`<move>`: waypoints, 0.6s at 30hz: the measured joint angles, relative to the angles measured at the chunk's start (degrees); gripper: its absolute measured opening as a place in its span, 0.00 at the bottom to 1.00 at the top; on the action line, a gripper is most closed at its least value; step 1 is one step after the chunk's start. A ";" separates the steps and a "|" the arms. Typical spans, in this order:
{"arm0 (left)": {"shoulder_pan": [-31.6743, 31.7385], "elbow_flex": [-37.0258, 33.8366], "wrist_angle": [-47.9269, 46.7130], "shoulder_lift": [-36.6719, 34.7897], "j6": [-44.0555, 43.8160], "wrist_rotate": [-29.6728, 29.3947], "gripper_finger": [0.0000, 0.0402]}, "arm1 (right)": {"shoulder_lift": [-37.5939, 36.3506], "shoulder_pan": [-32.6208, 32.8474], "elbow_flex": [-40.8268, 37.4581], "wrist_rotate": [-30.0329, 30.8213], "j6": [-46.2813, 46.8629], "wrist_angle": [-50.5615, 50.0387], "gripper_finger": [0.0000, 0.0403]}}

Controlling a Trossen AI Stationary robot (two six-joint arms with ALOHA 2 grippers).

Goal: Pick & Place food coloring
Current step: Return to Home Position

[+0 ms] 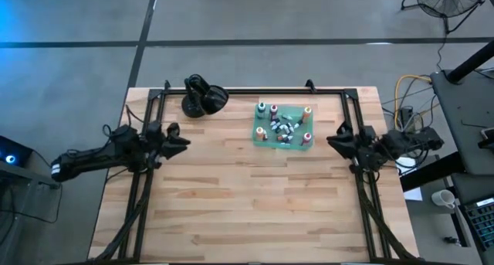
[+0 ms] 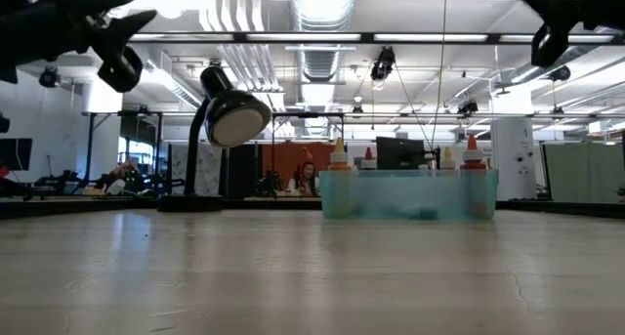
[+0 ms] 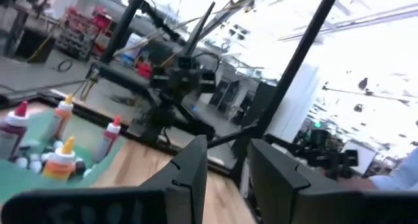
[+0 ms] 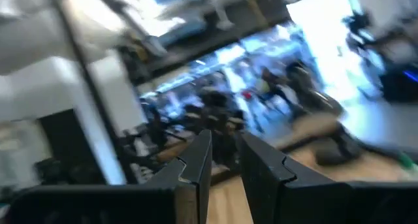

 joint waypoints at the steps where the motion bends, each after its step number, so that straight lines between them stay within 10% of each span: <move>1: 0.13 -0.42 0.02 -0.42 0.64 0.01 0.21 | -0.04 0.01 -0.51 -1.66 -1.45 1.86 0.17; 18: 0.18 -4.42 -2.31 -8.76 3.73 3.56 0.21 | -0.92 -0.03 -7.45 0.74 -8.80 9.86 0.17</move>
